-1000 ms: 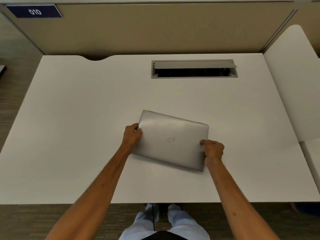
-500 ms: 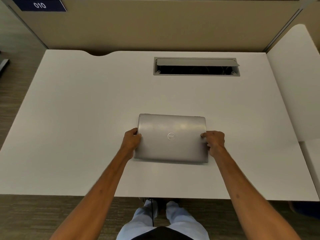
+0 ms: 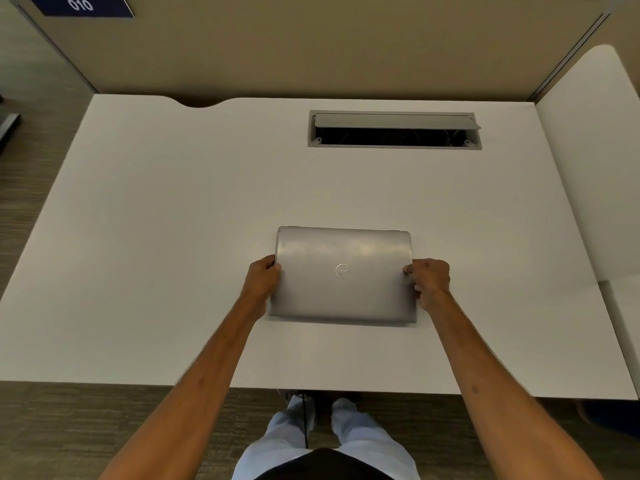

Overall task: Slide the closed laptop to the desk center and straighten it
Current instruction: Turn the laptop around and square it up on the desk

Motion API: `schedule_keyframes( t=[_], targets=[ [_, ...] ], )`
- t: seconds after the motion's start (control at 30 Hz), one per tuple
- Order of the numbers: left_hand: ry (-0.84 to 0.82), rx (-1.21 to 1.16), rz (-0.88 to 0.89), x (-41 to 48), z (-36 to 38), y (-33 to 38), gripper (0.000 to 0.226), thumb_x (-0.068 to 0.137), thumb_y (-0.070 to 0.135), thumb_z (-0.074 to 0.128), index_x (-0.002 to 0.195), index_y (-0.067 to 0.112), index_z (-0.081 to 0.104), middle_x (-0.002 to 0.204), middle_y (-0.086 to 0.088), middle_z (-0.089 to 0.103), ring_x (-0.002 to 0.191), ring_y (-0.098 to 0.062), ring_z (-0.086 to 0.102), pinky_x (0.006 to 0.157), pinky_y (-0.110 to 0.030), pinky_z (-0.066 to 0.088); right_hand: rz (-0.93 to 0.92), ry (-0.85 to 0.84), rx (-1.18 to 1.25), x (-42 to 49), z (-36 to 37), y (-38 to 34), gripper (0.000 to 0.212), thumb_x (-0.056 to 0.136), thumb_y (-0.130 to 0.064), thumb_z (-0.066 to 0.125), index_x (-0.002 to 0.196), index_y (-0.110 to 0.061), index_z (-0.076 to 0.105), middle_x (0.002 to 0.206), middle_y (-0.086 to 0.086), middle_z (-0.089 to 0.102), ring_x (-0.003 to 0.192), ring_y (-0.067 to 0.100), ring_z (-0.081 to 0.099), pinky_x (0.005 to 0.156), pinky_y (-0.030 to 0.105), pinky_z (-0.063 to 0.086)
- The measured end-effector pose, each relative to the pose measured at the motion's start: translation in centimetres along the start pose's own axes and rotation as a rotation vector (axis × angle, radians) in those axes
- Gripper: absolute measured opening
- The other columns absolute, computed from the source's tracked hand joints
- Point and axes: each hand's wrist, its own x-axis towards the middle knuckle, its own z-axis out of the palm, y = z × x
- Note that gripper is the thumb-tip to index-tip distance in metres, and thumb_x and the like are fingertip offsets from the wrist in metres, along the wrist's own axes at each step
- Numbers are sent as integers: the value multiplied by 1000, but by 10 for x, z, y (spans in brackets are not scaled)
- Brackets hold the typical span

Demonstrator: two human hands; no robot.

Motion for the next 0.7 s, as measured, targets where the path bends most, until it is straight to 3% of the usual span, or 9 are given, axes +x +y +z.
schedule_keyframes(
  t=[0.4,0.57,0.7],
  targets=[
    [4,-20,0,-14,1,3,26,111,9,42,119,16,67,101,3,68,85,-10,60,70,-24,47,-32,8,6,7,2,13,19,80,-3,79,69,-17,71,83,11,73,74,26,62,71,39,54],
    [-1,-20,2,-14,2,0,31,111,6,41,123,12,69,103,-1,68,83,-10,59,68,-25,46,-44,-6,17,12,3,16,13,81,-6,79,92,-14,80,102,12,79,87,27,68,89,49,62],
    [9,-31,4,-15,4,0,28,110,6,41,115,13,67,98,2,68,82,-9,59,69,-24,46,-51,-15,23,13,1,18,15,82,-6,80,97,-11,81,105,13,79,89,27,67,89,46,61]
  ],
)
